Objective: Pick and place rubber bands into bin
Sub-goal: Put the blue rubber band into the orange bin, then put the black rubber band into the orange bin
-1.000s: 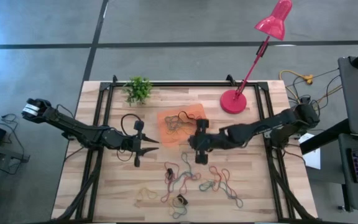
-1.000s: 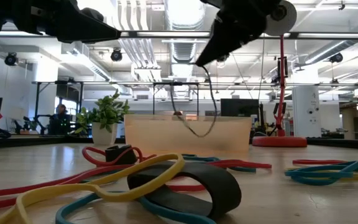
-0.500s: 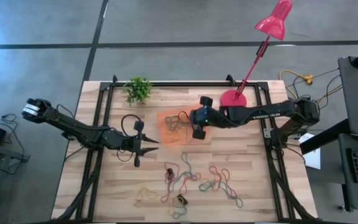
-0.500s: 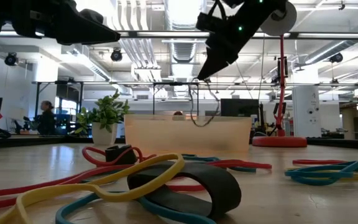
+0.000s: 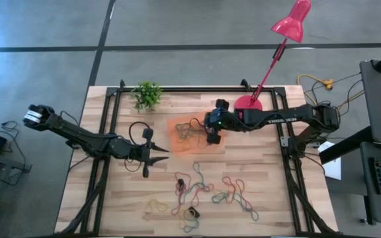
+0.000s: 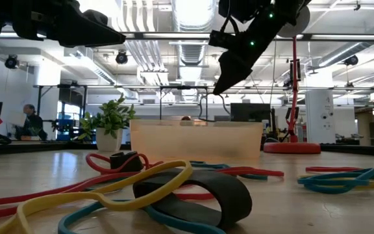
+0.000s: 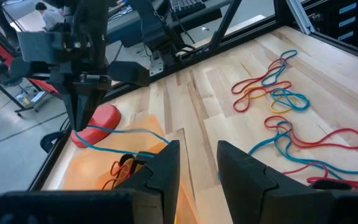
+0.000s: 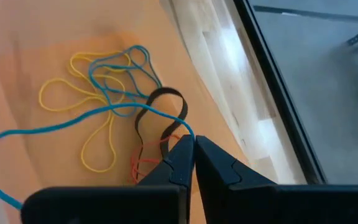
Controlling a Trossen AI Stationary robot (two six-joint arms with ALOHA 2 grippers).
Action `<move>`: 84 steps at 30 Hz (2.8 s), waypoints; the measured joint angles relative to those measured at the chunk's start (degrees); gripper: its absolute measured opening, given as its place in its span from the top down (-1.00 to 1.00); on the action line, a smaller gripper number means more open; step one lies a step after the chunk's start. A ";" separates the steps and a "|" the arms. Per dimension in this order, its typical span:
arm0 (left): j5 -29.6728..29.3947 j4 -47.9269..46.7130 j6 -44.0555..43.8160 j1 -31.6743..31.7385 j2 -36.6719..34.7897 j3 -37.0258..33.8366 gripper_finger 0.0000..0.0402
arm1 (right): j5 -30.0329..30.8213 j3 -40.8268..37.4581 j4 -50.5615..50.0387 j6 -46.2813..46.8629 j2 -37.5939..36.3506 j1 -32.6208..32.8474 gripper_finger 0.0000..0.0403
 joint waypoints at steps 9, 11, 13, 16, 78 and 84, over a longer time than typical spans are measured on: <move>0.00 0.02 0.02 -0.02 0.00 0.00 0.54 | 0.47 -0.71 2.89 1.57 0.02 -2.86 0.96; -0.02 0.04 0.02 0.00 0.00 0.00 0.54 | 0.40 -0.71 3.21 1.57 0.02 -3.16 0.96; 0.00 0.03 0.02 0.00 0.00 0.00 0.54 | 0.20 -0.71 3.34 1.95 0.02 -3.26 0.96; 0.00 0.03 0.02 -0.01 0.00 0.00 0.54 | -1.44 -0.71 3.51 3.31 0.02 -3.25 0.96; 20.31 -38.86 -1.09 0.38 46.64 36.24 0.55 | -11.32 -8.09 0.03 16.78 -0.09 28.48 0.63; 20.29 -37.88 -1.14 0.44 46.84 36.20 0.55 | -11.30 -8.09 0.91 16.60 -0.09 28.46 0.66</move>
